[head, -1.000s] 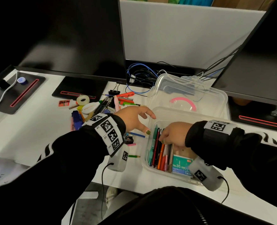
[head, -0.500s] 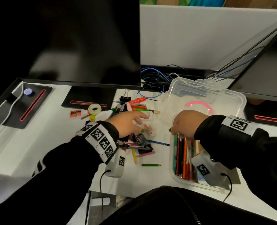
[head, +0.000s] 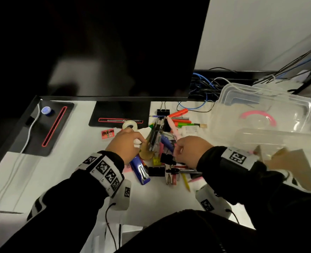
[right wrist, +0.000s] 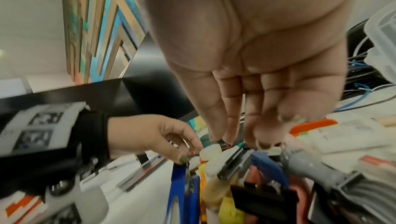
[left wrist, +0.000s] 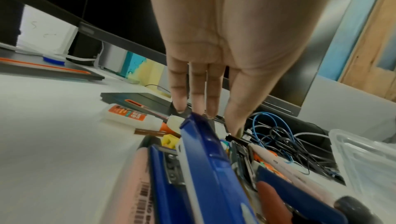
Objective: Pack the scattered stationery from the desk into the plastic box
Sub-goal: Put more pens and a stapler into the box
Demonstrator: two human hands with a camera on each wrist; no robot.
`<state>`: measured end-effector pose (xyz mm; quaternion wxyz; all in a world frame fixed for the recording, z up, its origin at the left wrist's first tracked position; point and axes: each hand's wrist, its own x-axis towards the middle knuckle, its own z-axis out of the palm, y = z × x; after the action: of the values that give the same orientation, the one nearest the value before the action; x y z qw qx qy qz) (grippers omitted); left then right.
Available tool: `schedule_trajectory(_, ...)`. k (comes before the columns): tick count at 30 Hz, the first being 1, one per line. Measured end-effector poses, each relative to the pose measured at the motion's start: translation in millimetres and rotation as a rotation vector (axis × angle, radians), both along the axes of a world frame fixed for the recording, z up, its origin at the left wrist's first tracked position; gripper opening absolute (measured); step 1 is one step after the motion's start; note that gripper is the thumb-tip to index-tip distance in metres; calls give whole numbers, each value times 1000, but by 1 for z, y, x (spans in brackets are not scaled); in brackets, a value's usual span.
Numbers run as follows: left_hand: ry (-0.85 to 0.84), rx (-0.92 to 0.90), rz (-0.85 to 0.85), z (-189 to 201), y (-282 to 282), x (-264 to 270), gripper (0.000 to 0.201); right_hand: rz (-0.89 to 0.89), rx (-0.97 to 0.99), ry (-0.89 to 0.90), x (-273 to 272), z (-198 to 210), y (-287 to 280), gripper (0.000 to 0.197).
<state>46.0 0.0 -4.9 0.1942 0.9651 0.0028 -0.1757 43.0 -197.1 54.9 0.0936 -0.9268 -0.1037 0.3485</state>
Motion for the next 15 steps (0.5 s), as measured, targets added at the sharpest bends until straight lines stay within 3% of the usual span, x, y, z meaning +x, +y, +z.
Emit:
schedule_trajectory(4,59,-6,85,-5,22,2,28,0,73,-44,2,-33,18,33)
schedule_trajectory(9,160,-130,164,-6,34,-3,20,101,67,-70,-1,-68,27,60)
schedule_trajectory(12,226,-130,130,-5,40,4,11,124,-21,-54,-1,-74,26,55)
schedule_trajectory(15,237,-119,138,-11,48,19,15,115,-41,-70,1,-73,26,51)
